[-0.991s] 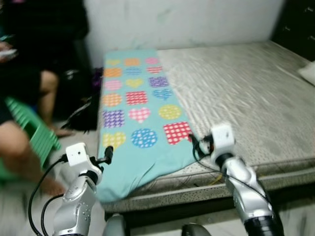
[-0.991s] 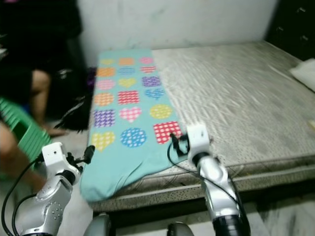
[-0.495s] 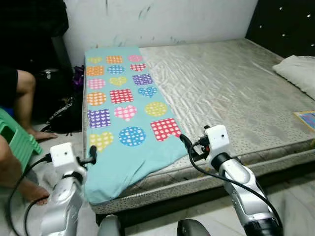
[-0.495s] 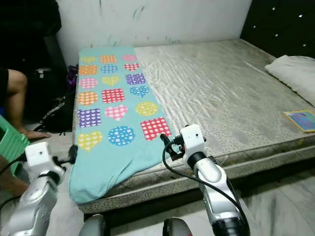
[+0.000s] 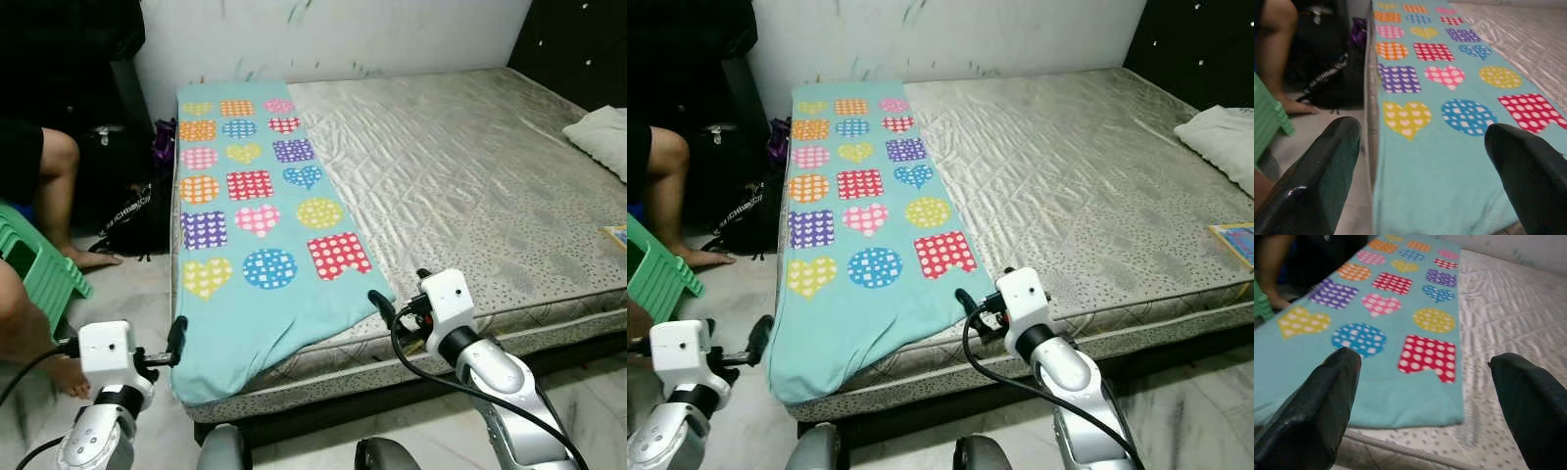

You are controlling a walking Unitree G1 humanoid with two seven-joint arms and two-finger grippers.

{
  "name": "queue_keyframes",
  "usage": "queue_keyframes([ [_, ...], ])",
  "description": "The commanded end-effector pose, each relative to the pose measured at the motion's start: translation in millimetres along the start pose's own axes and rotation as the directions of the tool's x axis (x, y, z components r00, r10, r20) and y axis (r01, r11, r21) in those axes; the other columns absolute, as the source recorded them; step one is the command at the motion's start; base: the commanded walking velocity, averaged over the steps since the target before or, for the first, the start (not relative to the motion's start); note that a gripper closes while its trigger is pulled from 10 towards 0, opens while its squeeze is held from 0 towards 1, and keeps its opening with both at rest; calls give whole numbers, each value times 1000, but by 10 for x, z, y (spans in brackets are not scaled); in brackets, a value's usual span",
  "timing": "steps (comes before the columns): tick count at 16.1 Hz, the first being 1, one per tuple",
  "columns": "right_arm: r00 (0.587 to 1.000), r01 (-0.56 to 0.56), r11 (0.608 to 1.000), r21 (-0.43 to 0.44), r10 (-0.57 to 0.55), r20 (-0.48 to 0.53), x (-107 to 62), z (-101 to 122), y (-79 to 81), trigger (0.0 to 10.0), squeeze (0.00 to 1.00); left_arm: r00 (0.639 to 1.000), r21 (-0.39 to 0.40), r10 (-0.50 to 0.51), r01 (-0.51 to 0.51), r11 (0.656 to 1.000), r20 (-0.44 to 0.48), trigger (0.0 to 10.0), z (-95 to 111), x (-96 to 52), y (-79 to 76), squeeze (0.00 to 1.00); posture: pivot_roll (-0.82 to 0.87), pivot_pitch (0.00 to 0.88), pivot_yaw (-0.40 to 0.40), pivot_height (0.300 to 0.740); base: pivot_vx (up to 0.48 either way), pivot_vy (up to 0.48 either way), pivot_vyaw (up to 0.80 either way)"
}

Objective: Clean up the room

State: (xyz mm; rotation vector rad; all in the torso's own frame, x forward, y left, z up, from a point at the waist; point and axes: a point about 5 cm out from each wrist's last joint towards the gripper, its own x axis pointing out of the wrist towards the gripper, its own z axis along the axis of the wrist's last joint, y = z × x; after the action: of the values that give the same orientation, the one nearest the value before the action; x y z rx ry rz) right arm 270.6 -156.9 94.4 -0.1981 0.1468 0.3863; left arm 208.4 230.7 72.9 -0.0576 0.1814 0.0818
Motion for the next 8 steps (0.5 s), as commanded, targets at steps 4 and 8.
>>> queue_keyframes([
  [4,1000,25,1000,-7,-25,-7,-22,34,-63,10000,0,999,22,-17,16,1000,29,10000,63,26,45,0,-138,32,-11,651,0,0,0],
  [8,1000,2,1000,-4,-2,3,-33,41,-56,10000,0,998,14,-38,37,999,45,10000,80,48,9,0,-139,29,-14,623,0,0,0],
])
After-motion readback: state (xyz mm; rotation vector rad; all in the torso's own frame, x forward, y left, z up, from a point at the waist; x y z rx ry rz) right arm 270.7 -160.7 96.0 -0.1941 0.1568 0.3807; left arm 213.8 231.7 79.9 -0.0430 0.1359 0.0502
